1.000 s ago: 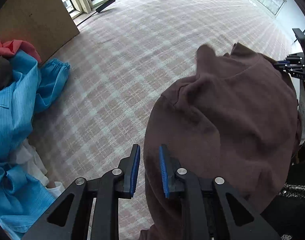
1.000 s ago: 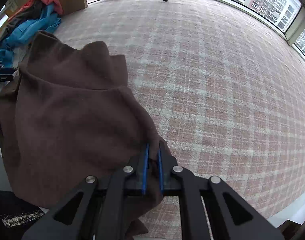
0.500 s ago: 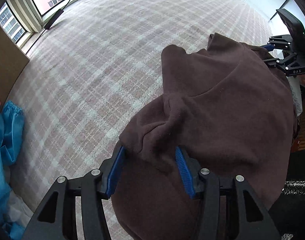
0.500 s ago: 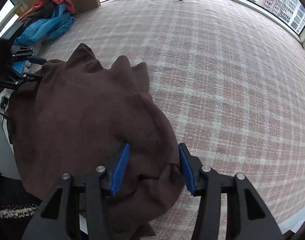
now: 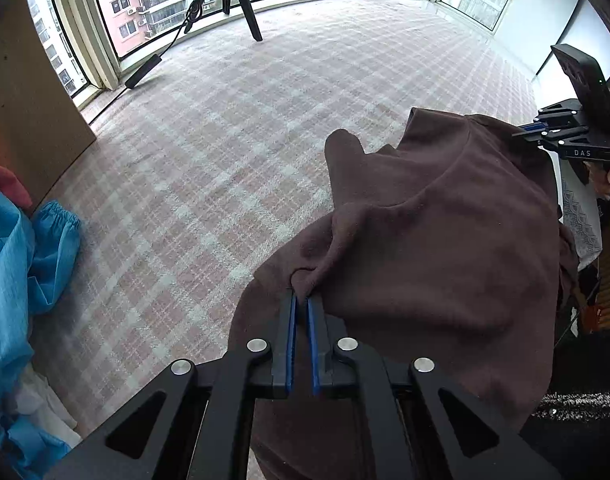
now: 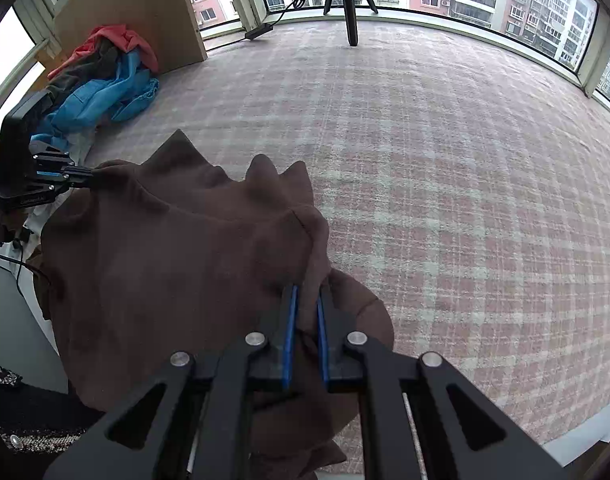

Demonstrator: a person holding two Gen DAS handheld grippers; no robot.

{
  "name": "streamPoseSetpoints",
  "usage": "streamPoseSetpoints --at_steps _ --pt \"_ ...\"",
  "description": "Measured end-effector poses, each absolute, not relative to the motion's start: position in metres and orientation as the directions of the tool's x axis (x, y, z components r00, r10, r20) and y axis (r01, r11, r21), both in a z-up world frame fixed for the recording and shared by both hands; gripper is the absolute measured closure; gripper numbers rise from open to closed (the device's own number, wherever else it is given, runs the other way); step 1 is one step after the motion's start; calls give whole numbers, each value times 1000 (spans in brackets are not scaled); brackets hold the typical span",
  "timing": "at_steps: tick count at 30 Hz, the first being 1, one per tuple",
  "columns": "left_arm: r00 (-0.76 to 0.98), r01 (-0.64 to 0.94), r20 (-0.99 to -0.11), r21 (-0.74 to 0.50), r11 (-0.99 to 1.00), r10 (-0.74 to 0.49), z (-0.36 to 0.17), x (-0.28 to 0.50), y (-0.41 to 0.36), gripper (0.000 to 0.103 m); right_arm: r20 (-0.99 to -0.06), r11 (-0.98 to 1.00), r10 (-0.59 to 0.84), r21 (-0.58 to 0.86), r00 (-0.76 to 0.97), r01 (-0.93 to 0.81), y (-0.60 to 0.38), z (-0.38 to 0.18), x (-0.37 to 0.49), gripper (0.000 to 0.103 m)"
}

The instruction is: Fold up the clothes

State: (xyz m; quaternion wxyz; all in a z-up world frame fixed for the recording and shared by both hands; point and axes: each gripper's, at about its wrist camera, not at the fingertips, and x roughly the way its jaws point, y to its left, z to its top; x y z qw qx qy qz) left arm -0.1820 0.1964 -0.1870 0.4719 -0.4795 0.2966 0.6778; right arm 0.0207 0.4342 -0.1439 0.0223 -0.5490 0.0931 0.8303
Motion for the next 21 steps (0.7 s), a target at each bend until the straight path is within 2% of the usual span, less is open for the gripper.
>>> streamPoseSetpoints --at_steps 1,2,3,4,5,6,7,8,10,11,14,17,21 --pt "-117 -926 -930 -26 -378 349 -188 -183 200 85 -922 -986 -43 101 -385 -133 430 -147 20 93" --pt "-138 -926 -932 1 -378 336 -192 -186 204 71 -930 -988 -13 68 -366 -139 426 -154 17 92" --pt "-158 -925 -933 26 -378 323 -196 -188 209 62 -938 -989 20 33 -346 -147 423 -163 13 91" --pt "-134 -930 -938 7 -367 320 -201 -191 213 56 -941 -987 30 25 -337 -157 422 -167 12 87" --pt "-109 -935 -942 -11 -355 316 -207 -193 218 56 -943 -985 32 25 -333 -168 423 -169 12 79" --pt "-84 -939 -946 -30 -344 312 -213 -196 222 56 -944 -984 35 26 -328 -179 423 -172 11 73" --pt "-51 -939 -950 -59 -338 307 -219 -196 223 66 -946 -981 37 26 -323 -190 424 -175 11 73" --pt "-20 -941 -953 -85 -328 303 -224 -195 226 93 -947 -979 40 26 -319 -201 425 -178 11 73" --pt "-12 -939 -953 -93 -331 302 -224 -187 223 95 -946 -974 43 32 -322 -224 424 -179 12 78" --pt "-35 -941 -949 -74 -329 313 -219 -183 221 96 -942 -971 43 39 -334 -236 423 -177 14 94" --pt "-76 -923 -911 -90 -374 406 -173 -177 201 96 -915 -963 96 14 -392 -269 415 -152 26 95" --pt "-188 -914 -841 -39 -405 507 -101 -159 169 96 -852 -962 95 55 -515 -268 410 -104 43 95" --pt "-420 -846 -724 94 -525 548 4 -118 120 96 -726 -975 111 52 -679 -216 399 -19 69 95"
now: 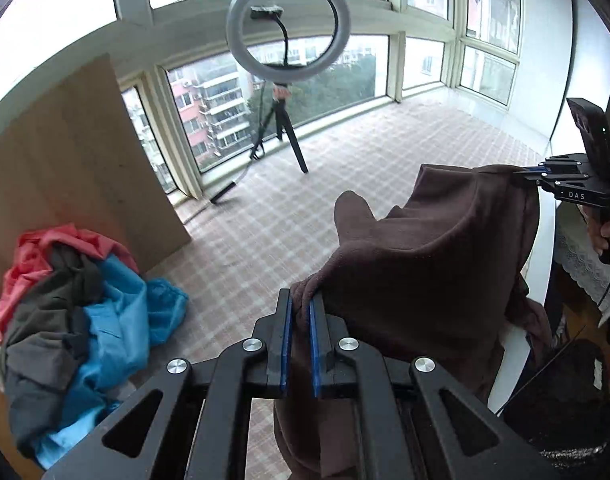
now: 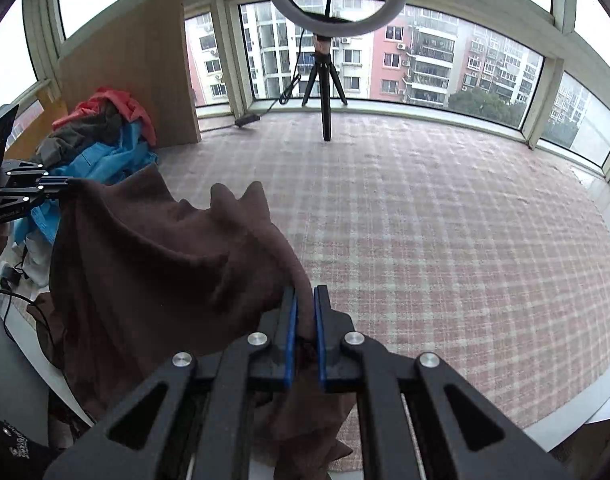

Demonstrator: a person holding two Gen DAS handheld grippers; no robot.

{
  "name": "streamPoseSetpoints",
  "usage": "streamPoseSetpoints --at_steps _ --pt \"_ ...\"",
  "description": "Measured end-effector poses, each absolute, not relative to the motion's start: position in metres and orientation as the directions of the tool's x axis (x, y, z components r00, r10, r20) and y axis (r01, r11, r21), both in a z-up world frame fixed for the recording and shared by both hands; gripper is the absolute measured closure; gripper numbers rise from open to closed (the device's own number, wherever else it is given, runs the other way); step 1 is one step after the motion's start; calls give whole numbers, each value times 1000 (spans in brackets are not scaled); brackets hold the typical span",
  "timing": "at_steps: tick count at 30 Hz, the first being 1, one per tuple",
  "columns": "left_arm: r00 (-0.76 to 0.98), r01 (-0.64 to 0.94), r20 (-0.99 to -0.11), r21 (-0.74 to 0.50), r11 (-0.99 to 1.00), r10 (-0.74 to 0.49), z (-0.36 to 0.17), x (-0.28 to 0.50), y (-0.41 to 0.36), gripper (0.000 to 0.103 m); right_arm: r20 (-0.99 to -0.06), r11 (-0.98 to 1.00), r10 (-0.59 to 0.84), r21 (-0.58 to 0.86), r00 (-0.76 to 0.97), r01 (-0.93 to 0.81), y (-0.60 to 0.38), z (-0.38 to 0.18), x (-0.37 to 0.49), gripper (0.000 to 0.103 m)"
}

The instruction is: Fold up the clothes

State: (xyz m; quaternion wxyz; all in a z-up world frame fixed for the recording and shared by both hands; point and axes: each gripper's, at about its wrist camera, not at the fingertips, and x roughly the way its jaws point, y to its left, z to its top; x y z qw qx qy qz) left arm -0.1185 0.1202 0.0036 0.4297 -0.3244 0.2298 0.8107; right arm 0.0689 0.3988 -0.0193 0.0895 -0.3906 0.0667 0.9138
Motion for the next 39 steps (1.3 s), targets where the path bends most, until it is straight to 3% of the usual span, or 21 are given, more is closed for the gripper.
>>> streamPoseSetpoints --at_steps 6,10,14,21,27,31,34,35,39 --pt "-690 -696 -506 269 -665 517 151 -37 59 96 -491 -996 89 -26 -867 -87 369 124 119 96" --pt "-810 -579 -370 377 -723 455 219 18 31 96 -337 -996 52 -86 -940 -24 345 215 167 96" --pt "-859 -511 -270 395 -763 435 261 53 9 96 -203 -986 42 -168 -978 -8 319 272 208 96" --pt "-880 -474 -209 404 -782 426 286 47 -4 96 -137 -953 71 -300 -988 -27 295 311 224 96" --pt "-851 -521 -324 418 -744 414 243 -41 42 96 -205 -941 147 -331 -968 -73 311 284 144 96" --pt "-798 -578 -458 400 -712 391 175 -148 95 96 -338 -947 202 -307 -919 -96 344 230 39 96" --pt "-741 -615 -570 364 -700 355 108 -229 147 95 -445 -952 252 -276 -860 -136 377 166 -48 96" --pt "-710 -628 -616 335 -702 342 81 -255 168 89 -495 -953 271 -261 -826 -156 390 137 -81 95" --pt "-592 -655 -770 286 -700 240 -30 -314 199 91 -729 -944 326 -218 -602 -247 447 1 -179 92"
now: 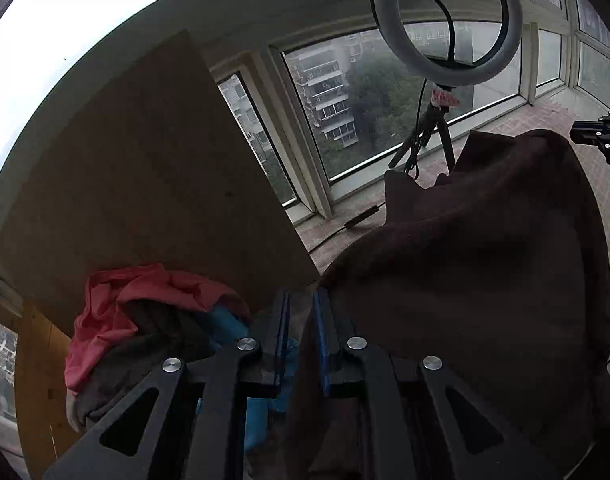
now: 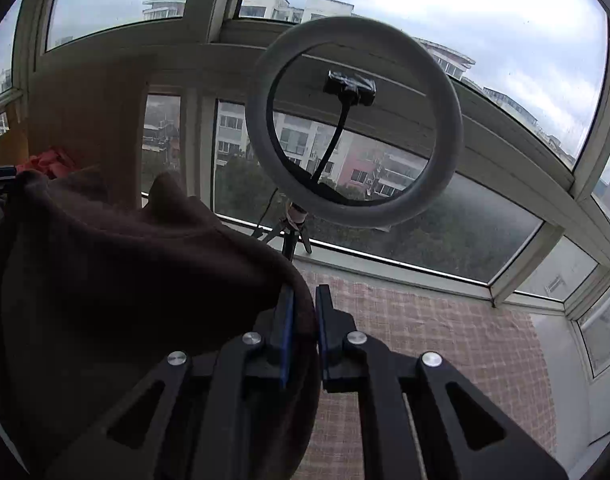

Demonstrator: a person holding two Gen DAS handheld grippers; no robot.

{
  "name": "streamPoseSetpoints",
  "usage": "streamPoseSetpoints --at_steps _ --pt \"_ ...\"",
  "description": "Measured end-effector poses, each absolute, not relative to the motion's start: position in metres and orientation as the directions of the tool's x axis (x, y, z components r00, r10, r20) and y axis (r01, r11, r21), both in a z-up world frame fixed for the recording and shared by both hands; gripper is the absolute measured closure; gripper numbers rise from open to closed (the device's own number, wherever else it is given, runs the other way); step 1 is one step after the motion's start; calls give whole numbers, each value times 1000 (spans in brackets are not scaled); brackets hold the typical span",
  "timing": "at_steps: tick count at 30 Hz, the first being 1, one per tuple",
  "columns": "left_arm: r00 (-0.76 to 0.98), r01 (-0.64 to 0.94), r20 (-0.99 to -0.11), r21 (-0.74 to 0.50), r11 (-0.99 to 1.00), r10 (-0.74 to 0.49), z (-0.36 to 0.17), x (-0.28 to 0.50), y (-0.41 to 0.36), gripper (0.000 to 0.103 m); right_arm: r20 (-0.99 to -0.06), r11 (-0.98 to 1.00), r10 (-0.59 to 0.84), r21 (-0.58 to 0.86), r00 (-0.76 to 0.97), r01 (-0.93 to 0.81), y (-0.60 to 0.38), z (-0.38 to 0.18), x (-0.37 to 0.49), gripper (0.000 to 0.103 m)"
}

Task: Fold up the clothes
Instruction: 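Lay the brown jacket flat on the blanket and open both tools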

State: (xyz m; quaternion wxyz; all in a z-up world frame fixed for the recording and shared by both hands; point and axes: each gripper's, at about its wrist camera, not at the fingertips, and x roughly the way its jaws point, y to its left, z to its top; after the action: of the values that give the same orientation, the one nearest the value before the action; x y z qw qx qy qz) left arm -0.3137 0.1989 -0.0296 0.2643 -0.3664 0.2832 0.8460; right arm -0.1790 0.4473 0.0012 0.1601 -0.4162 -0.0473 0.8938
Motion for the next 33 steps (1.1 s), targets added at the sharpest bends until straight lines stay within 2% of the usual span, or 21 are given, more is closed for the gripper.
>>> streamPoseSetpoints --at_steps 2,4,6,10,13,15,19,20,22,24,26,28,29,31,32,33 --pt "-539 -677 -808 249 -692 237 -66 -318 189 90 -781 -954 278 -158 -559 -254 460 -39 -170 92" --pt "-530 -689 -810 240 -684 249 -78 -301 165 89 -815 -959 229 -96 -532 -266 470 -68 -147 87" --pt "-504 -703 -817 201 -683 279 -84 -276 130 89 -838 -957 175 -22 -517 -288 474 -82 -109 71" --pt "-452 -675 -839 100 -731 303 -98 -244 62 88 -870 -953 86 71 -485 -296 449 -113 -39 63" --pt "-405 -617 -863 14 -787 302 -113 -217 28 88 -885 -950 -3 147 -465 -275 415 -146 -18 60" --pt "-390 -581 -878 -1 -814 279 -124 -197 12 88 -903 -954 -27 151 -428 -258 389 -166 -4 56" --pt "-391 -547 -885 3 -837 253 -129 -160 -5 88 -943 -976 -11 82 -332 -201 360 -202 3 56" --pt "-394 -540 -884 2 -841 252 -128 -153 -7 88 -947 -982 4 56 -321 -179 358 -206 5 57" --pt "-412 -528 -877 8 -849 248 -123 -143 -9 88 -946 -989 9 40 -323 -146 363 -204 9 96" --pt "-423 -523 -870 7 -852 252 -117 -135 -7 88 -932 -989 0 54 -363 -137 380 -181 20 99" --pt "-431 -524 -865 6 -852 258 -111 -127 -5 88 -898 -984 142 -82 -417 -159 410 -144 37 99" --pt "-425 -535 -865 2 -845 267 -111 -120 0 88 -849 -928 333 -219 -409 -301 466 -117 51 99" --pt "-422 -541 -865 2 -841 270 -112 -116 2 88 -816 -883 426 -281 -391 -377 495 -103 57 99" --pt "-410 -555 -873 9 -832 264 -116 -108 8 86 -770 -752 591 -417 -241 -511 550 -100 66 92" --pt "-402 -563 -878 12 -827 261 -119 -104 11 85 -775 -722 597 -406 -207 -560 566 -98 73 87" --pt "-391 -571 -882 8 -821 263 -122 -100 13 84 -801 -742 543 -319 -251 -589 570 -94 83 87"
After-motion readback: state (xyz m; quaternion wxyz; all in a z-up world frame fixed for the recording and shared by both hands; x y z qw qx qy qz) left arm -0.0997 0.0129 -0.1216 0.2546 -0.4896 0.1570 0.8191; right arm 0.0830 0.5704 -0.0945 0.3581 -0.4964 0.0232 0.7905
